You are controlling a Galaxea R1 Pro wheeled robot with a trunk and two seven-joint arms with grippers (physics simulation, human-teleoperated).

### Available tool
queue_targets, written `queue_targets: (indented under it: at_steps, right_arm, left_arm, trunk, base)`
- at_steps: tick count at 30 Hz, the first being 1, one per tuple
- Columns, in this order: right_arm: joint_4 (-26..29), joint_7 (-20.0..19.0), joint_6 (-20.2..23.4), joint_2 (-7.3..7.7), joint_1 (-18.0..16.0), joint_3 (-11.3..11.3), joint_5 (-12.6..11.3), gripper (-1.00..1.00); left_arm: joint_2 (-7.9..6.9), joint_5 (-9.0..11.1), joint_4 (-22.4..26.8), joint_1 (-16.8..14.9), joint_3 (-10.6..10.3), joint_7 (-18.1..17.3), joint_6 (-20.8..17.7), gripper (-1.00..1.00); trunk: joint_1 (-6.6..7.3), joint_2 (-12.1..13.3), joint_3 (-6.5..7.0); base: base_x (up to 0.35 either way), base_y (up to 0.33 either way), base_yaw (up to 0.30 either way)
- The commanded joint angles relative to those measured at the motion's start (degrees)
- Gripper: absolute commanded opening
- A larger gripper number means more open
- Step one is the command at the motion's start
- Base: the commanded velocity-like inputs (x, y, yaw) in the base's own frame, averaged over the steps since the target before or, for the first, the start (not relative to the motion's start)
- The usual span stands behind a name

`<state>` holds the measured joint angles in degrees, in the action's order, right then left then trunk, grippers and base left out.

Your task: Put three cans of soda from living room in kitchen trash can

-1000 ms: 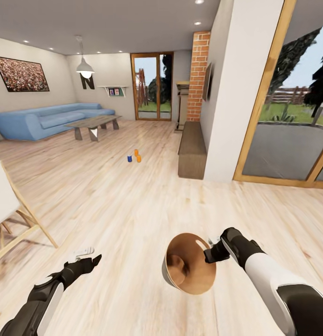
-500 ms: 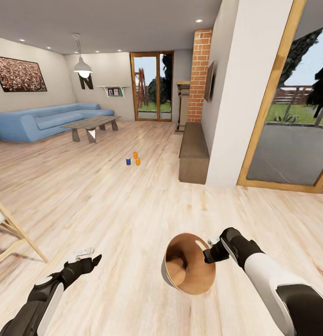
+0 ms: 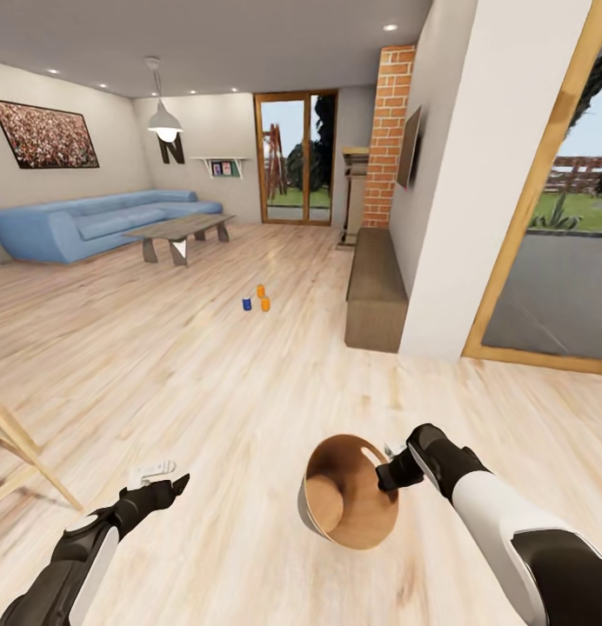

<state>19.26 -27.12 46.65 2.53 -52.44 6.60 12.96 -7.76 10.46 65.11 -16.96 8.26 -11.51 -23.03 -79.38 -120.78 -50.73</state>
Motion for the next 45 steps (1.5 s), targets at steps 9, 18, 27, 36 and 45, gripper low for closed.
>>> queue_targets:
  at_steps: [9,18,27,36,45]
  right_arm:
    - [0.0,-0.1,0.3,-0.06,0.0,-0.3,-1.4,-1.00]
    - [0.0,-0.1,0.3,-0.07,0.0,-0.3,-1.4,-1.00]
    - [0.0,0.0,0.3,-0.14,0.0,-0.3,-1.4,-1.00]
    - [0.0,-0.1,0.3,-0.11,0.0,-0.3,-1.4,-1.00]
    - [0.0,-0.1,0.3,-0.14,0.0,-0.3,-1.4,-1.00]
  left_arm:
    - [0.02,0.0,0.0,0.1,0.0,0.2,0.0,1.00]
    - [0.03,0.0,0.1,0.0,-0.1,0.6,0.0,1.00]
    - [0.03,0.0,0.1,0.0,0.0,0.5,0.0,1.00]
    - [0.03,0.0,0.1,0.0,0.0,0.2,0.0,1.00]
    - [0.03,0.0,0.1,0.0,0.0,0.1,0.0,1.00]
  trunk:
    - [0.22,0.4,-0.33]
    - [1.32,2.4,0.06]
    - [1.32,2.4,-0.42]
    - [1.32,2.4,-0.60]
    - [1.32,2.4,-0.60]
  base:
    - [0.222,0.000,0.136]
    - [0.016,0.000,0.139]
    - [0.185,0.028,0.136]
    - [0.317,0.016,0.048]
    - [0.328,0.001,0.002]
